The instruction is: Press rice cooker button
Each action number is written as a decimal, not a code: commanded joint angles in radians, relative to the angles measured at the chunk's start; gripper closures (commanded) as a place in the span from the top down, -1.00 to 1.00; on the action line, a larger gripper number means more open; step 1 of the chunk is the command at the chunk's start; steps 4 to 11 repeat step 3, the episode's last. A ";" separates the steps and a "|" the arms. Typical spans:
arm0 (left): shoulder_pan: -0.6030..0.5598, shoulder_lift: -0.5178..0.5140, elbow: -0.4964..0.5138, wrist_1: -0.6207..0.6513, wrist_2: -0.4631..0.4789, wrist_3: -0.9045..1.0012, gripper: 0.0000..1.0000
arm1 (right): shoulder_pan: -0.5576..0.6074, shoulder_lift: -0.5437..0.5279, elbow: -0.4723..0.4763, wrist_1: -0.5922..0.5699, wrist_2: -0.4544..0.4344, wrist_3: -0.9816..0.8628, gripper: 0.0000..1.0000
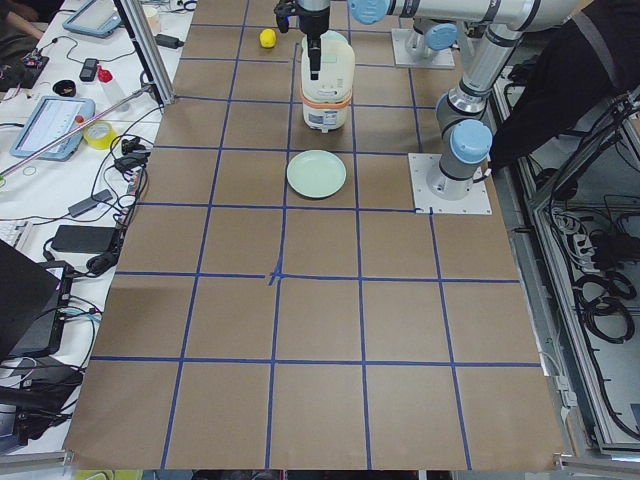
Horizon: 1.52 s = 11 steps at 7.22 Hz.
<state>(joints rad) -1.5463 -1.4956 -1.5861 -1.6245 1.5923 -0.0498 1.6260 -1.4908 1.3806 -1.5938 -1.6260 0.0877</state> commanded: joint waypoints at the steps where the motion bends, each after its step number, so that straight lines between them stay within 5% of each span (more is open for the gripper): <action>1: 0.000 0.000 0.000 0.000 0.000 -0.001 1.00 | 0.000 0.000 -0.002 0.000 0.003 0.000 1.00; 11: 0.000 0.000 0.000 0.000 0.000 0.001 1.00 | 0.000 0.000 -0.005 0.003 0.008 0.001 1.00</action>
